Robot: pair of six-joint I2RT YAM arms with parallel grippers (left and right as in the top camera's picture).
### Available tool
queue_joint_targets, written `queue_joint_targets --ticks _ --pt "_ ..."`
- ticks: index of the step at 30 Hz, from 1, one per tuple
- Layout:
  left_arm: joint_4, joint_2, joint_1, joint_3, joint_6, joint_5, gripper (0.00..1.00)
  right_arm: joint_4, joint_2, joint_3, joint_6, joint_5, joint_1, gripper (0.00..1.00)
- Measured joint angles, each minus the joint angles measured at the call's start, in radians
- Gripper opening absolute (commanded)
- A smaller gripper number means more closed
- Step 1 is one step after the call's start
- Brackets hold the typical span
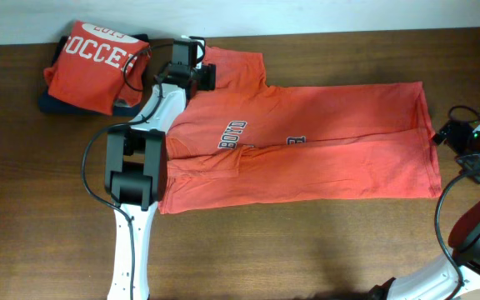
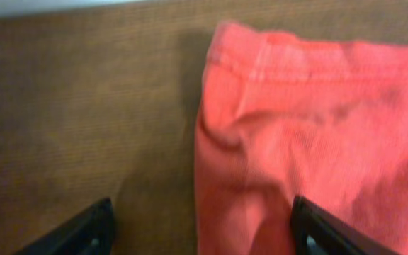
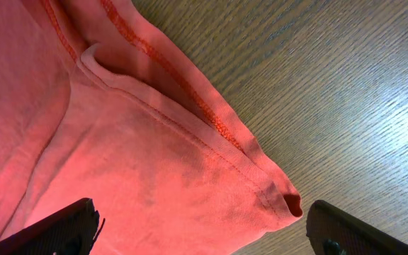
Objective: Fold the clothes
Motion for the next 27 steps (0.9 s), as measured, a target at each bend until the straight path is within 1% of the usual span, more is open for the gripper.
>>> queue_joint_targets --ticks 5,11,14,18,21,26,27 --pt "-0.236 -0.001 0.0 0.091 -0.004 -0.002 0.79 0.0 0.0 0.0 -0.001 0.0 0.0 0.99" --pt "-0.472 0.011 -0.002 0.222 -0.003 -0.006 0.79 0.0 0.0 0.0 -0.001 0.0 0.0 0.99" --pt "-0.51 0.027 -0.005 0.323 -0.003 -0.006 0.79 0.0 0.0 0.0 0.0 0.0 0.0 0.99" --pt "-0.505 0.028 -0.014 0.424 -0.003 -0.006 0.79 0.0 0.0 0.0 -0.001 0.0 0.0 0.99" --pt "-0.493 0.028 -0.021 0.447 -0.003 -0.006 0.76 0.0 0.0 0.0 -0.001 0.0 0.0 0.99" --pt "-0.479 0.043 -0.027 0.447 -0.003 -0.006 0.75 0.0 0.0 0.0 0.0 0.0 0.0 0.99" --pt "-0.468 0.051 -0.027 0.447 -0.003 -0.006 0.73 0.0 0.0 0.0 0.0 0.0 0.0 0.99"
